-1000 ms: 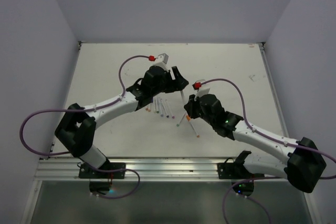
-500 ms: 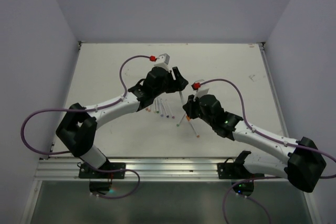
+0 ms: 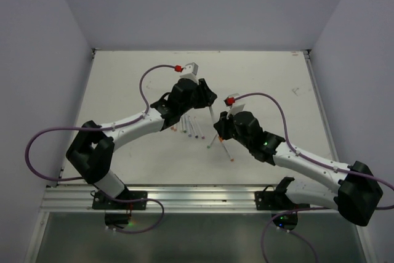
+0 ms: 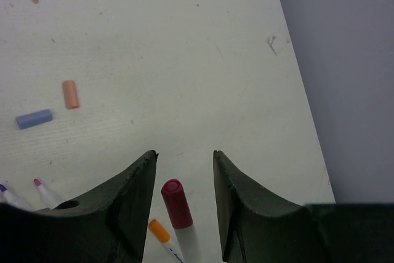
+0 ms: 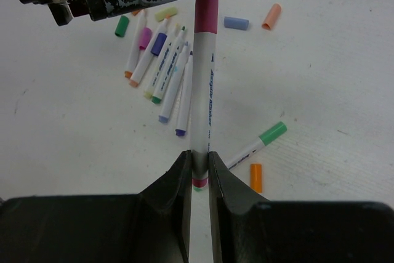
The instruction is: Open the pen caps
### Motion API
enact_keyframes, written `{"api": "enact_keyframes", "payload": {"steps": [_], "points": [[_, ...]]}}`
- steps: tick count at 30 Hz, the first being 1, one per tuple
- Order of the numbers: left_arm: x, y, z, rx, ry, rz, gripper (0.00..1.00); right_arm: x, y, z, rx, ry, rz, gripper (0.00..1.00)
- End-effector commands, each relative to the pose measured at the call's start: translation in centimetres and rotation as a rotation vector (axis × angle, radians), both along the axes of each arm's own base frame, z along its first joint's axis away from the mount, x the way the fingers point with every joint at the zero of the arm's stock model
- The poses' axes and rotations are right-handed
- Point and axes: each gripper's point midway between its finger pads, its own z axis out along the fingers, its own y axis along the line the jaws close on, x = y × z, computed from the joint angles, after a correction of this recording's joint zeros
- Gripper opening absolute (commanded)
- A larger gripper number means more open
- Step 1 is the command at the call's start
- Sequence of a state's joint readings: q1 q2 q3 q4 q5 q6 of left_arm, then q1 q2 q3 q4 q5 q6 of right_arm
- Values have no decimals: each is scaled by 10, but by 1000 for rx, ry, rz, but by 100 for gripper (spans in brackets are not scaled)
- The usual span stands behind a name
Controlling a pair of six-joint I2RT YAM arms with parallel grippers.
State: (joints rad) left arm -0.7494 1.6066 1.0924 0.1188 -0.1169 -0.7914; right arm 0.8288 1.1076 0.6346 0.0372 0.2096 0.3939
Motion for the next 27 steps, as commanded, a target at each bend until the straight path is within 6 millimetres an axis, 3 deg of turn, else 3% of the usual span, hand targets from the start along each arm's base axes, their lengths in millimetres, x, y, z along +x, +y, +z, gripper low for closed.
{"api": "enact_keyframes", "payload": {"steps": [1,6,10,15,17,19,22,27], "points": [[7,-5,7,-31,-35,20,45,3,5,22,65,-51,-8,0],[4,-7,-4,-31,-9,9,45,4,6,25,73,-56,-8,0],[6,-8,0,-37,-21,11,29,4,6,22,67,-51,-7,0],[6,-5,3,-35,-30,18,16,4,7,22,69,-51,-4,0],[4,-5,6,-41,-39,14,3,3,7,20,69,-48,-2,0],[5,-4,10,-42,-53,14,0,2,8,19,73,-40,5,2],[2,-3,18,-53,-79,4,0,0,9,19,91,-34,6,23],[-7,1,24,-81,-89,-12,0,1,7,20,87,-39,-3,42]]}}
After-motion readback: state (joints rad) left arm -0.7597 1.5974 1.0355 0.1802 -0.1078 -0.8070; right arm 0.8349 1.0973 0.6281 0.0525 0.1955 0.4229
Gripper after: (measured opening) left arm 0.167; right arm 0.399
